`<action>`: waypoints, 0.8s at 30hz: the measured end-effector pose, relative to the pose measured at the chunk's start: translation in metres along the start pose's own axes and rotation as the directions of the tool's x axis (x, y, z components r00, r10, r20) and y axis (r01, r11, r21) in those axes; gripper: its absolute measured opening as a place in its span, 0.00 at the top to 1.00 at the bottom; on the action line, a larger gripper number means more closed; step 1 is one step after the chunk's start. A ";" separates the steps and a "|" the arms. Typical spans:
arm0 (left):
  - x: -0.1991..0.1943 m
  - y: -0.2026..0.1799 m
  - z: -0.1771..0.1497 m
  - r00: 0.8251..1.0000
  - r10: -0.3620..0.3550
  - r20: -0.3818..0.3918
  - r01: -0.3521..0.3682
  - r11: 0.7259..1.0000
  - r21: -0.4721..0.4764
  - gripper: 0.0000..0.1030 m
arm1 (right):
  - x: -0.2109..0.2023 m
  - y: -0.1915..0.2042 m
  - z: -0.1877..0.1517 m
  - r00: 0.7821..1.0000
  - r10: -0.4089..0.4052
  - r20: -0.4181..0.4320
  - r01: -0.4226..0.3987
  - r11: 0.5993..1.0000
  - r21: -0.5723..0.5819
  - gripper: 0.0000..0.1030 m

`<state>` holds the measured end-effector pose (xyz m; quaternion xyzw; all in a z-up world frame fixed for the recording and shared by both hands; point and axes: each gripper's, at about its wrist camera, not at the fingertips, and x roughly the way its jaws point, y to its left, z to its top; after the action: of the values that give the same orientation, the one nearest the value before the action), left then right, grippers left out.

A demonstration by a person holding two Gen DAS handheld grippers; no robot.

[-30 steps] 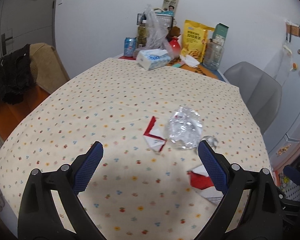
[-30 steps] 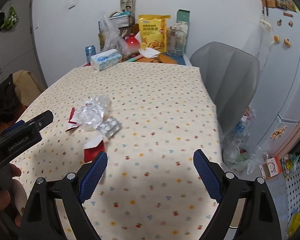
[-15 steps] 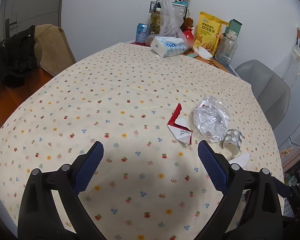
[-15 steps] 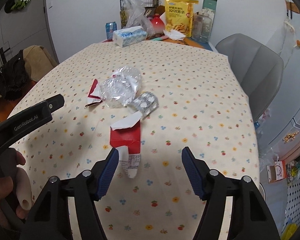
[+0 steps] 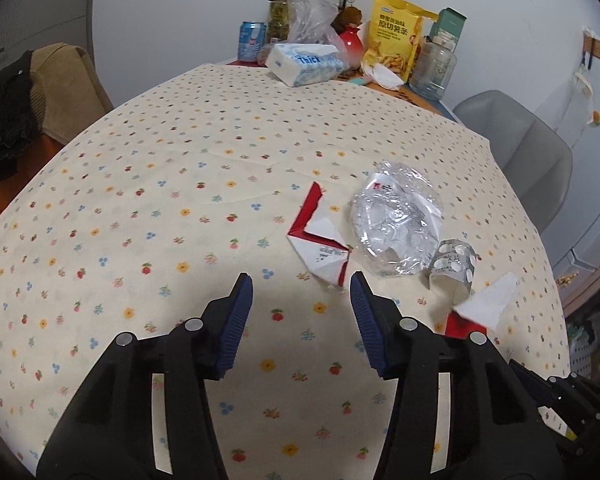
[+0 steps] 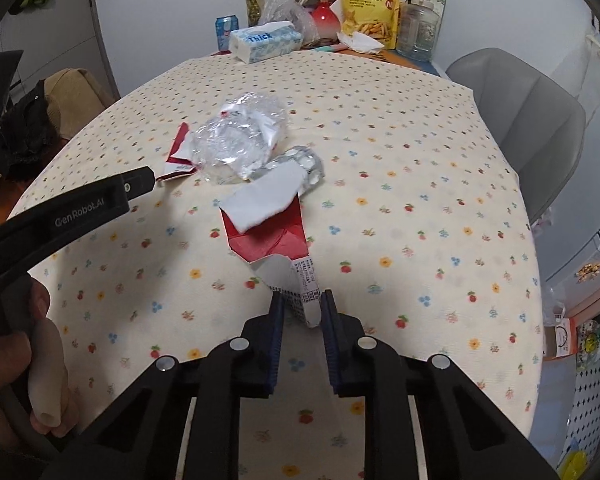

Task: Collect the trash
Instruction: 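Grasp the red-white wrapper with the right gripper while the left grasps the red-white paper, then carry both red-white wrappers to the white bin and release them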

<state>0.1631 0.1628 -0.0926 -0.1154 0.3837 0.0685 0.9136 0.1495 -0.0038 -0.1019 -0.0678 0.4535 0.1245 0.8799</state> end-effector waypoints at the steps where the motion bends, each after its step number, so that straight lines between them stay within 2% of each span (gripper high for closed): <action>1: 0.002 -0.003 0.001 1.000 -0.005 -0.002 0.005 1.000 0.005 0.50 | -0.001 -0.003 0.001 1.000 -0.006 0.004 0.006 1.000 0.007 0.83; 4: 0.006 -0.009 0.004 1.000 -0.007 -0.006 0.007 1.000 0.019 0.51 | -0.006 -0.012 0.005 1.000 -0.017 0.018 0.016 1.000 0.027 0.84; 8: 0.020 -0.011 0.010 0.999 -0.007 -0.040 0.007 1.000 0.020 0.58 | -0.009 -0.027 0.007 0.999 -0.034 0.028 0.033 0.998 0.057 0.84; 9: 0.024 -0.012 0.010 0.999 -0.005 -0.049 0.006 1.000 0.019 0.62 | -0.010 -0.030 0.008 0.999 -0.038 0.030 0.036 0.997 0.063 0.84; 10: 0.026 -0.012 0.011 0.998 -0.002 -0.059 0.003 1.000 0.020 0.73 | -0.011 -0.034 0.008 0.999 -0.043 0.032 0.040 0.997 0.071 0.84; 11: 0.029 -0.013 0.011 0.998 0.000 -0.069 0.001 1.000 0.017 0.78 | -0.013 -0.036 0.008 0.998 -0.046 0.033 0.043 0.996 0.076 0.84; 16: 0.025 -0.015 0.011 0.998 0.017 -0.068 -0.016 1.000 0.012 0.80 | -0.017 -0.045 0.009 0.998 -0.051 0.042 0.046 0.995 0.092 0.84; 24: -0.002 -0.024 0.014 0.999 0.035 -0.004 -0.035 0.999 0.040 0.80 | -0.029 -0.050 0.009 0.996 -0.046 0.071 0.038 0.994 0.101 0.84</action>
<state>0.1762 0.1427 -0.0780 -0.0907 0.3889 0.0764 0.9136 0.1543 -0.0540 -0.0733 -0.0287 0.4250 0.0856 0.9007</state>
